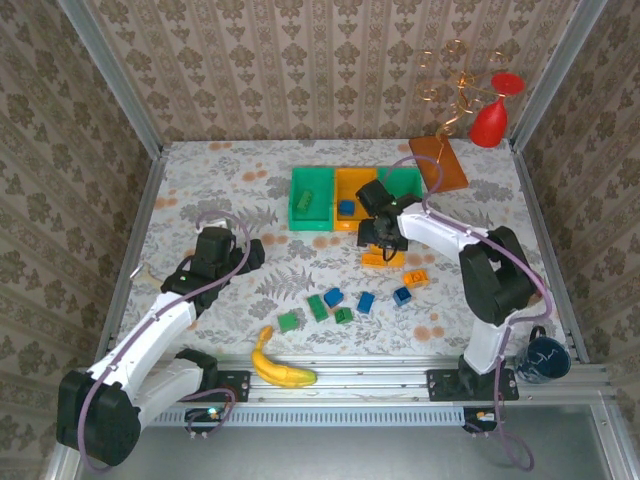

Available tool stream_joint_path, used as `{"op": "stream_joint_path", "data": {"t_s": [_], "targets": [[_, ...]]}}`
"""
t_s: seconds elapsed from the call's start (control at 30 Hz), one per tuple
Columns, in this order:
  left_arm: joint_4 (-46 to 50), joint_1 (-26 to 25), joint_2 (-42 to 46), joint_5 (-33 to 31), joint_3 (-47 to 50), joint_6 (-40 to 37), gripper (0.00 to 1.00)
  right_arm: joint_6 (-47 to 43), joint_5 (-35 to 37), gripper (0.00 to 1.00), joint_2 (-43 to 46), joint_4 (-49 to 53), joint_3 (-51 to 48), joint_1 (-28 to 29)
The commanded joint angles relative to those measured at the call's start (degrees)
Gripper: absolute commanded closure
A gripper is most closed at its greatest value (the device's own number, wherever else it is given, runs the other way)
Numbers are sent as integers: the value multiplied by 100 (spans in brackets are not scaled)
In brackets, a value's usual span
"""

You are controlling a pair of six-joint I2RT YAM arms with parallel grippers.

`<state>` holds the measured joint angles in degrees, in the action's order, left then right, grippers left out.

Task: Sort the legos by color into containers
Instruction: Pick up the lego from the center of the table.

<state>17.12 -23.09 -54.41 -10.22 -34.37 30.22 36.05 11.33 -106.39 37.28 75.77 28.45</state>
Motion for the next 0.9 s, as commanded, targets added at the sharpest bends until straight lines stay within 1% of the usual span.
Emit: {"op": "stream_joint_path", "data": {"t_s": [0.0, 0.53, 0.7, 0.87], "targets": [[-49, 59, -42, 72, 80, 11, 0, -15, 262, 26, -175, 10, 216, 32], [-73, 76, -103, 143, 56, 38, 0, 88, 387, 36, -568, -53, 134, -23], [-82, 80, -133, 144, 53, 29, 0, 95, 351, 37, -639, -145, 114, -31], [-89, 77, -157, 160, 53, 33, 0, 104, 223, 35, -749, -260, 182, -30]]}}
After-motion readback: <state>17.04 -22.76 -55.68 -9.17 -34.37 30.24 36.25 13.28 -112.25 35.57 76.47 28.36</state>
